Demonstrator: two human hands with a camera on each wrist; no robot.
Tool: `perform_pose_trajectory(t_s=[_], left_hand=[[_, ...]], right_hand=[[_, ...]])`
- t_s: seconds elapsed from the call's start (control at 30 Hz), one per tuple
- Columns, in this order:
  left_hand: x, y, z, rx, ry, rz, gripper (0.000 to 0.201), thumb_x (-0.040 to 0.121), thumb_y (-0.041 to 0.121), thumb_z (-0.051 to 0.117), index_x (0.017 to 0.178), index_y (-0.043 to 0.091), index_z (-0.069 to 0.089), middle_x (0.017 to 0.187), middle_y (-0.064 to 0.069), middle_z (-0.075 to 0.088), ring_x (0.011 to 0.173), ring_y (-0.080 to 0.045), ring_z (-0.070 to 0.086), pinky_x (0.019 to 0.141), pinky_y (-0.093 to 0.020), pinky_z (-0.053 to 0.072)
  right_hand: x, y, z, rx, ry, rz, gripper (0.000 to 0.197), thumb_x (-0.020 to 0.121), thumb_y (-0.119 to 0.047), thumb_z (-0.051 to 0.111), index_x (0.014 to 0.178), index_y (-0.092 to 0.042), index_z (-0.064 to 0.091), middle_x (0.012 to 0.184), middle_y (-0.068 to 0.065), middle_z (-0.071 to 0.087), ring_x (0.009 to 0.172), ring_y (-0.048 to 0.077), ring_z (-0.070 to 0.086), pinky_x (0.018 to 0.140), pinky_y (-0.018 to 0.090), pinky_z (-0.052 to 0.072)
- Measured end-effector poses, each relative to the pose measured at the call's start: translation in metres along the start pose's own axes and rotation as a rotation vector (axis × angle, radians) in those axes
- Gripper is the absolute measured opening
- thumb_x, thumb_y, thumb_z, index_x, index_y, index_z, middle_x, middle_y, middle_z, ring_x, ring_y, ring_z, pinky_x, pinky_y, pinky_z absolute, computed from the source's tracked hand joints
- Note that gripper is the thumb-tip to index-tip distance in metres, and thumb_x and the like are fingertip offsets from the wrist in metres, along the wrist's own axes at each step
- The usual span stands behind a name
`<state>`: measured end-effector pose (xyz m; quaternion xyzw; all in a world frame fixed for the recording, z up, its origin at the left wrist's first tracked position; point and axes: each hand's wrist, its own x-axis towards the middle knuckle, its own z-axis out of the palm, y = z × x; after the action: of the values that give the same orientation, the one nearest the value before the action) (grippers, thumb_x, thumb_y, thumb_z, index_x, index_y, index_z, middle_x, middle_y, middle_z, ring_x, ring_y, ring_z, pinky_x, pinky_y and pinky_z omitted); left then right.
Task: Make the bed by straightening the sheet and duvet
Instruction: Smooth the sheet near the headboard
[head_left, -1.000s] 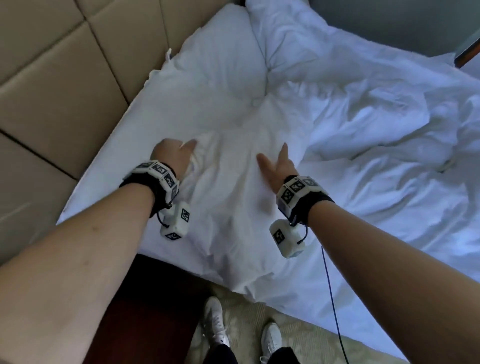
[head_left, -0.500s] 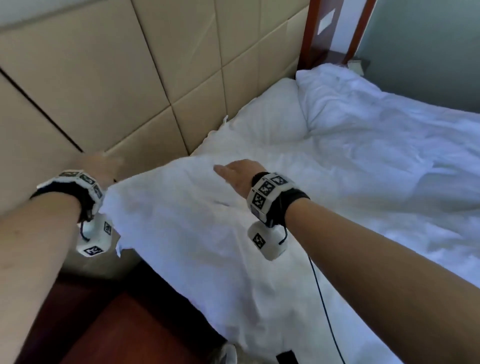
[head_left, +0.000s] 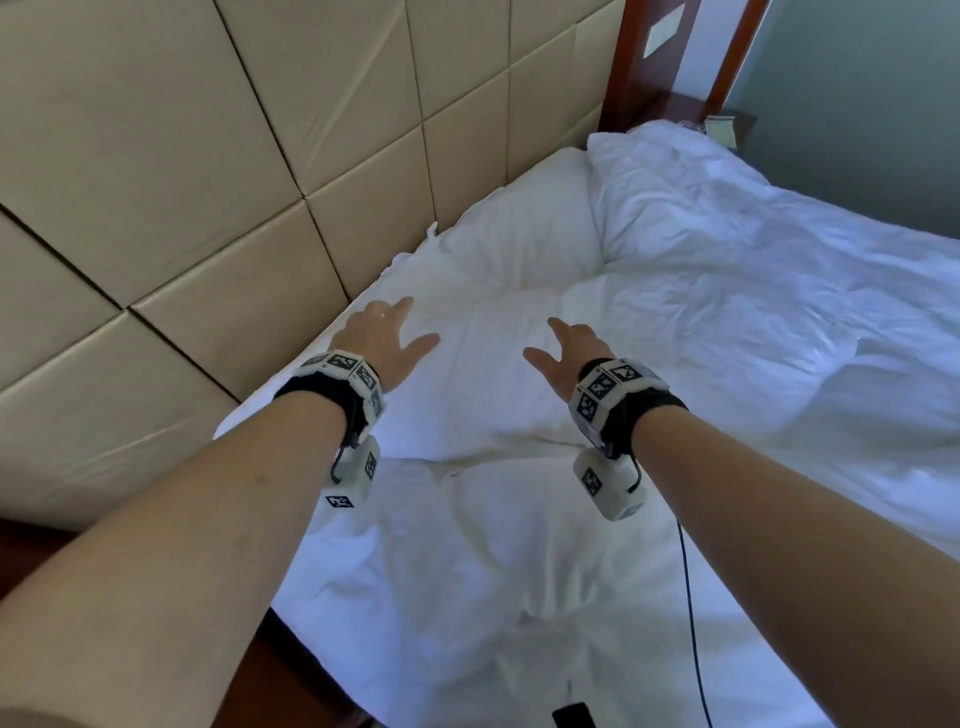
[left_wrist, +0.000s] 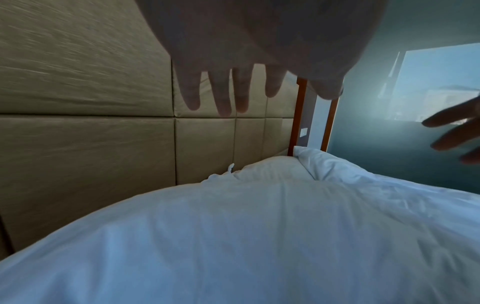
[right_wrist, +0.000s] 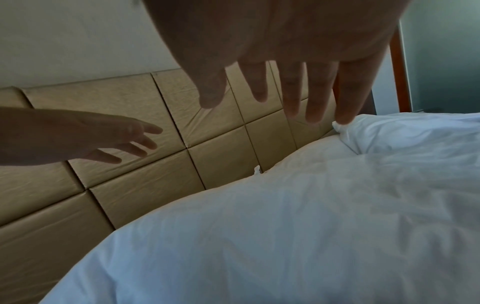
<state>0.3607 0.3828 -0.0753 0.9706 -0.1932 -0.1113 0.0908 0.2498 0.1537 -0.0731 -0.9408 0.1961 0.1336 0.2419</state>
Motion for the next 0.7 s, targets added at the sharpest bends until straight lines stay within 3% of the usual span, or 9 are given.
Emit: perform_pose_trajectory(t_s=[0.17, 0.4, 0.6, 0.7], left_hand=[[0.024, -0.014, 0.007, 0.043, -0.038, -0.026, 0.074, 0.090, 0.066, 0.031, 0.150, 0.024, 0.018, 0.153, -0.006, 0.025, 0.137, -0.029, 0.028, 0.108, -0.047, 0.031], [0.100, -0.052, 0.037, 0.009, -0.114, -0.051, 0.072, 0.090, 0.067, 0.027, 0.149, 0.027, 0.017, 0.154, -0.006, 0.022, 0.138, -0.030, 0.024, 0.109, -0.048, 0.027], [0.172, -0.087, 0.080, -0.080, -0.276, -0.114, 0.074, 0.089, 0.070, 0.019, 0.150, 0.029, 0.010, 0.158, -0.004, 0.014, 0.144, -0.026, 0.012, 0.114, -0.054, 0.013], [0.190, -0.099, 0.104, -0.132, -0.386, -0.143, 0.076, 0.088, 0.072, 0.015, 0.151, 0.030, 0.008, 0.155, -0.003, 0.025, 0.143, -0.027, 0.019, 0.114, -0.053, 0.014]], right_hand=[[0.032, -0.014, 0.014, -0.012, 0.014, -0.014, 0.065, 0.095, -0.053, 0.037, 0.148, -0.020, 0.021, 0.154, 0.007, 0.020, 0.138, 0.032, 0.026, 0.110, 0.046, 0.029], [0.106, -0.042, 0.029, -0.104, -0.013, 0.062, 0.070, 0.094, -0.057, 0.034, 0.150, -0.022, 0.013, 0.158, 0.003, 0.008, 0.145, 0.026, 0.009, 0.115, 0.047, 0.021], [0.196, -0.071, 0.045, -0.222, -0.038, 0.104, 0.075, 0.093, -0.059, 0.034, 0.151, -0.020, 0.007, 0.159, 0.002, 0.003, 0.146, 0.023, 0.003, 0.117, 0.048, 0.014], [0.234, -0.075, 0.057, -0.263, -0.018, 0.101, 0.074, 0.094, -0.056, 0.035, 0.151, -0.016, 0.011, 0.159, 0.004, 0.009, 0.146, 0.023, 0.006, 0.117, 0.047, 0.014]])
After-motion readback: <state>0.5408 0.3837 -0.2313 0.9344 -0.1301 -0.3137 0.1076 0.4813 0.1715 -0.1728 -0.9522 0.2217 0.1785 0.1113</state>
